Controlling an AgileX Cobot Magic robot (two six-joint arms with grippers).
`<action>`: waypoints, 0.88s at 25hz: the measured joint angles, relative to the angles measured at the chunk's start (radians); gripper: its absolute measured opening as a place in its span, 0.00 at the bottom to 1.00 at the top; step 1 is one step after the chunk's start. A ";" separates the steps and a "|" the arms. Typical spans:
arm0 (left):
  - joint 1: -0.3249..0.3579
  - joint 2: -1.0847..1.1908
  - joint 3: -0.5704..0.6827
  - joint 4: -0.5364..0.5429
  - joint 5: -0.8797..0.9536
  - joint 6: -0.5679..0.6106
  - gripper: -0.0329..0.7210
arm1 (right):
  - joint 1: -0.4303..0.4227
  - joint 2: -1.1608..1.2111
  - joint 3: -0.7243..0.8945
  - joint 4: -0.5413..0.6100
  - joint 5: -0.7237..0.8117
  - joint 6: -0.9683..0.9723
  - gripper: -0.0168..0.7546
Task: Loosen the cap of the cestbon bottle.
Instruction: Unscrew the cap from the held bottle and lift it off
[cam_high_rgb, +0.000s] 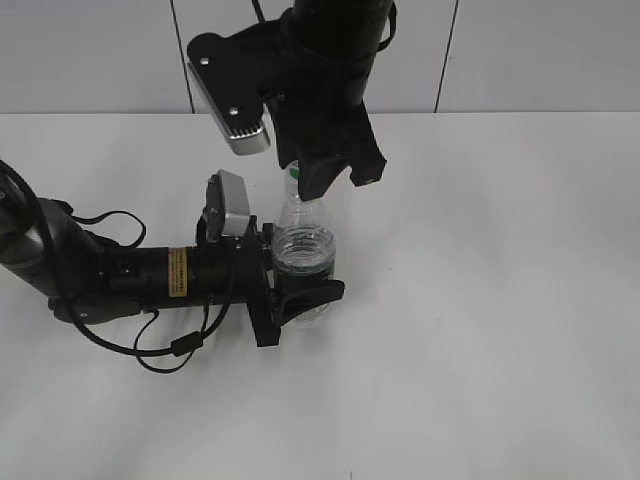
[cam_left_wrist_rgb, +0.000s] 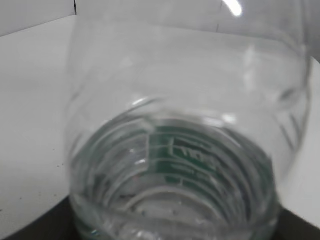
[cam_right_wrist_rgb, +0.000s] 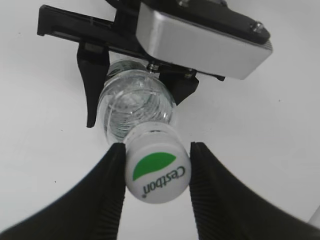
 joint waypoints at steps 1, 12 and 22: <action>0.000 0.000 0.000 0.000 0.000 0.000 0.59 | 0.000 0.000 0.000 0.000 0.000 0.014 0.40; 0.000 0.000 0.000 0.001 -0.001 -0.001 0.59 | 0.000 0.002 0.000 -0.021 -0.003 0.197 0.70; 0.000 0.000 0.000 0.003 -0.001 -0.001 0.59 | 0.000 -0.003 0.000 -0.016 -0.003 0.605 0.71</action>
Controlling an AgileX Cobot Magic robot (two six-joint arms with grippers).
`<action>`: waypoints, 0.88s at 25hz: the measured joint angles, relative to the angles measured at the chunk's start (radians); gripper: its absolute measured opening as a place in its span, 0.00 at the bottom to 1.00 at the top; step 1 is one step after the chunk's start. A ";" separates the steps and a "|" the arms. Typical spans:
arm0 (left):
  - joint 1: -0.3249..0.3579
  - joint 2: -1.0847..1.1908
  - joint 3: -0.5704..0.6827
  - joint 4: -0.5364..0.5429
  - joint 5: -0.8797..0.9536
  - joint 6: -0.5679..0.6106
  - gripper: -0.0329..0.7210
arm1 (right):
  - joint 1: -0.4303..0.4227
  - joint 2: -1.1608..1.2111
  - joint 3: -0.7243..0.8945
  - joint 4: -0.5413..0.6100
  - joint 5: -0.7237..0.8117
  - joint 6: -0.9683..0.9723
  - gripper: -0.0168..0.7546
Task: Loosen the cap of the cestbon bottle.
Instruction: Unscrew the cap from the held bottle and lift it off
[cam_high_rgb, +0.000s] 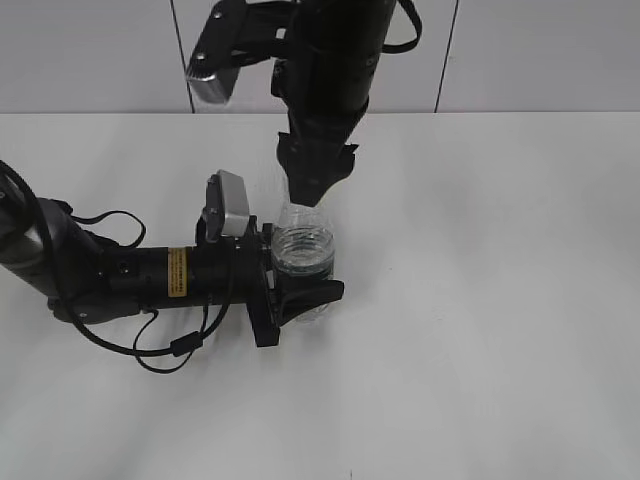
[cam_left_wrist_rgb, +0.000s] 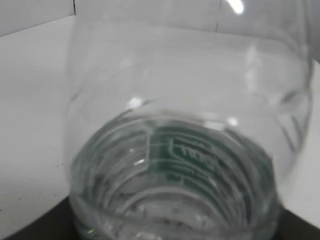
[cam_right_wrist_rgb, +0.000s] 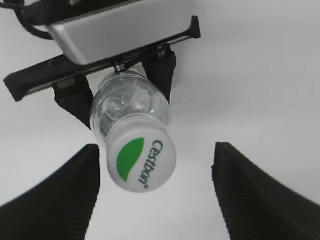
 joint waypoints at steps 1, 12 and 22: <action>0.000 0.000 0.000 0.000 0.000 0.000 0.59 | 0.000 -0.005 0.000 0.004 0.000 0.038 0.71; 0.000 0.000 0.000 0.000 0.000 0.000 0.59 | 0.000 -0.088 0.000 0.017 0.000 0.595 0.71; 0.000 0.000 0.000 0.000 0.000 0.000 0.59 | 0.000 -0.093 0.000 0.023 0.000 0.774 0.71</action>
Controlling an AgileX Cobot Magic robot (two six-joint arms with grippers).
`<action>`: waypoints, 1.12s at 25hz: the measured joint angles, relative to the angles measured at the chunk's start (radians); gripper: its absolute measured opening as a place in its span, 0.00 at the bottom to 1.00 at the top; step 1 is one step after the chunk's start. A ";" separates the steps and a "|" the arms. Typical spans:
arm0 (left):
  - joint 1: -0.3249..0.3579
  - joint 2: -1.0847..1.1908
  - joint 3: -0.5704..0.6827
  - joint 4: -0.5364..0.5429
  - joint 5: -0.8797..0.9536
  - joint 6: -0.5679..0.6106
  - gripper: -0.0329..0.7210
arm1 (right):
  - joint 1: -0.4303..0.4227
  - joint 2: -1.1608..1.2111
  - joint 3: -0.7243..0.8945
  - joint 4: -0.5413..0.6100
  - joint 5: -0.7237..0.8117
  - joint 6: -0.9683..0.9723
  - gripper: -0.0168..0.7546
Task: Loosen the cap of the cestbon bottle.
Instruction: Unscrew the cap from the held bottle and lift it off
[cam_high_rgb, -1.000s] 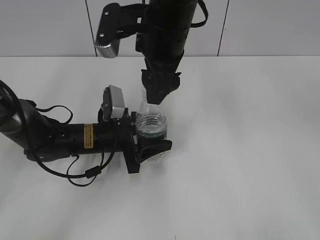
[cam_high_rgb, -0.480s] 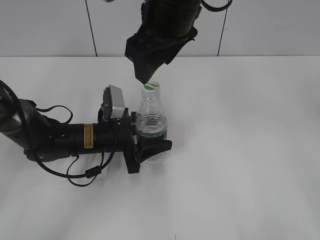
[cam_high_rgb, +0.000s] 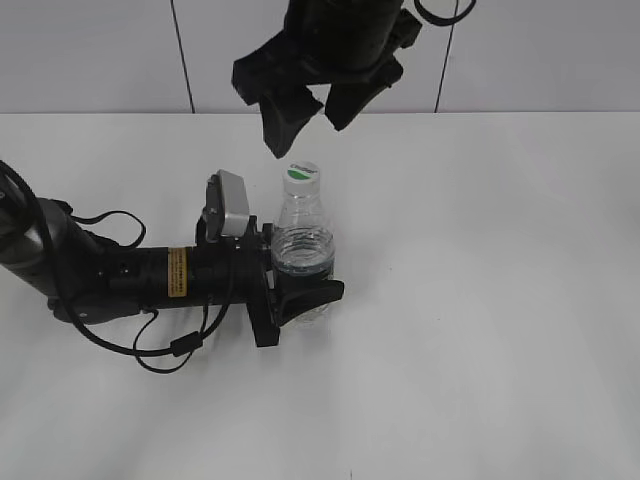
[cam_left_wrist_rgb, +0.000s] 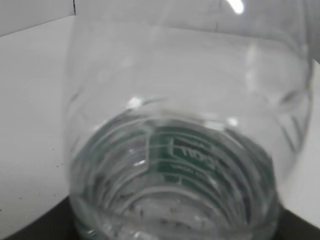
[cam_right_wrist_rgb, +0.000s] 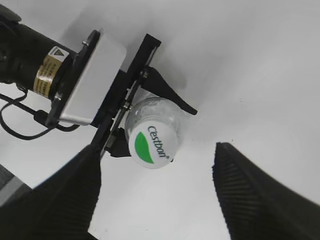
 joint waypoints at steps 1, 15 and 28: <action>0.000 0.000 0.000 0.000 0.000 0.000 0.59 | 0.000 0.000 0.000 0.002 0.000 0.030 0.71; 0.000 0.000 0.000 0.000 -0.001 0.000 0.59 | 0.000 0.026 0.000 0.018 0.000 0.171 0.71; 0.000 0.000 0.000 0.000 -0.001 0.000 0.59 | 0.000 0.103 0.000 0.013 0.000 0.172 0.71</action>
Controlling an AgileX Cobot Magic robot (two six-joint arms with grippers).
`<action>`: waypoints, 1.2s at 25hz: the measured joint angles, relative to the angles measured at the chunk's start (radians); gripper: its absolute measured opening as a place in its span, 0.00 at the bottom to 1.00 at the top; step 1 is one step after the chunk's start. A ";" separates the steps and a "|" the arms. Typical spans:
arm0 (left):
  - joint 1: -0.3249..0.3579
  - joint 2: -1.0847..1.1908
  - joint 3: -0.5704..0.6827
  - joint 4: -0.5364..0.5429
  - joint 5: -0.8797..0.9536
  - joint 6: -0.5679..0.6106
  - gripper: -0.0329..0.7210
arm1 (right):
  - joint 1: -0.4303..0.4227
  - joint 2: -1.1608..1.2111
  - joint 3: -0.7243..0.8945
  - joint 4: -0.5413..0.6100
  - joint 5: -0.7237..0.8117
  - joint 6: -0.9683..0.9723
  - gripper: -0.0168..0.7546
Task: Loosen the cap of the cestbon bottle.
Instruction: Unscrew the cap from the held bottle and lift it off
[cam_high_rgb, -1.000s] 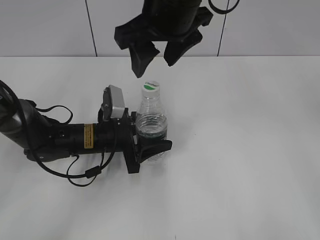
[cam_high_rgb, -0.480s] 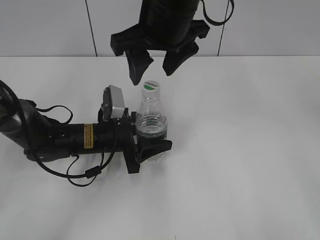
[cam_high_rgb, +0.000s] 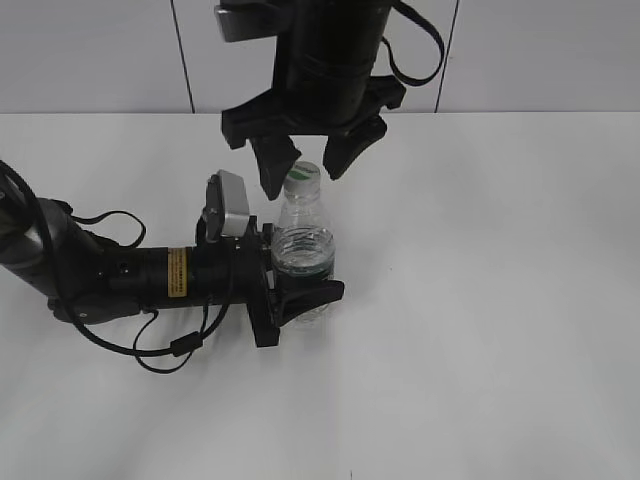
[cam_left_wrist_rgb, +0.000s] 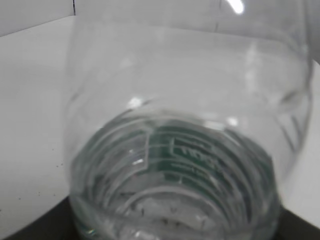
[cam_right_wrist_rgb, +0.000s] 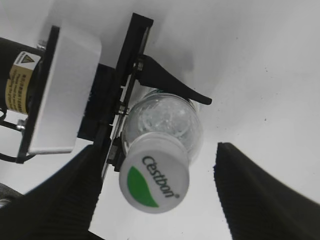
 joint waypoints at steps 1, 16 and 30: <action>0.000 0.000 0.000 0.001 0.000 0.000 0.59 | 0.000 0.000 0.000 0.000 0.000 0.000 0.71; 0.000 0.000 0.000 0.001 0.000 0.000 0.59 | 0.000 0.000 0.000 -0.006 0.000 -0.101 0.40; 0.000 0.000 0.000 0.001 0.000 -0.001 0.59 | 0.000 -0.004 0.000 0.000 -0.001 -0.804 0.40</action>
